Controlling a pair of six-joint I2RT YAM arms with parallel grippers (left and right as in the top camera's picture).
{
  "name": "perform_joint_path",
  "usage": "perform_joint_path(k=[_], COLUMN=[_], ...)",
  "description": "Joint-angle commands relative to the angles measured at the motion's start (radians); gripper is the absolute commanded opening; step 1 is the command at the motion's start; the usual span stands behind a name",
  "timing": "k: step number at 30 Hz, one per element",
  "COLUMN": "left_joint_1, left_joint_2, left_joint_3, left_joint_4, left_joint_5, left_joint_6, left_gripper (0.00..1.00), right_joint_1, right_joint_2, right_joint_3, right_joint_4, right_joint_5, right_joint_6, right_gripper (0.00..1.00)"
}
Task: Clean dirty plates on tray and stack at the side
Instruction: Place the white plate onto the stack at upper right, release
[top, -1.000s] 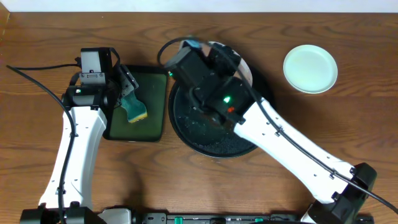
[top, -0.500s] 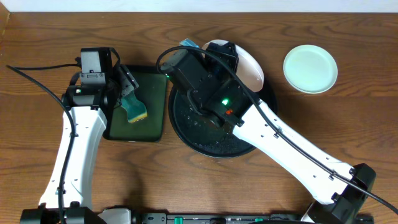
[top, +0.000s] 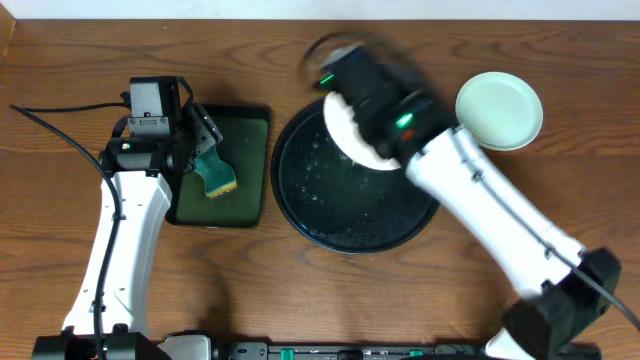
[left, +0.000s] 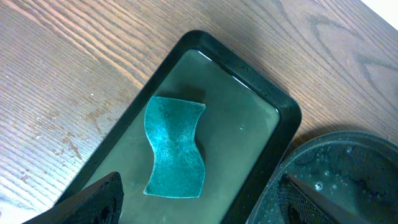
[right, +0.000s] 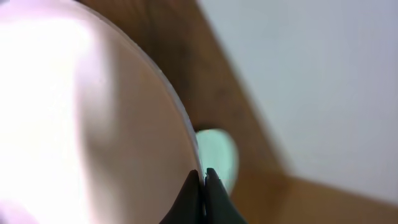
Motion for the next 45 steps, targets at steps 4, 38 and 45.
perform_joint_path(k=[4,38,45], left_joint_1=[0.005,0.005,0.005], left_joint_2=[0.000,0.000,0.000], left_joint_3=[0.015,0.015,0.015], left_joint_4=[-0.003,-0.003,-0.003], left_joint_5=[-0.004,-0.004,-0.004], left_joint_6=[0.002,0.002,0.002], left_gripper=[0.80,0.80,0.80], right_joint_1=[-0.332,-0.947,-0.740], right_joint_2=[0.025,0.053,-0.351], right_joint_3=[-0.026,-0.056,-0.247], right_joint_4=[0.019,-0.098,-0.251], right_joint_5=[-0.650,-0.850,-0.664], right_joint_6=[0.266,0.717,0.638], right_gripper=[0.01,0.65,0.64])
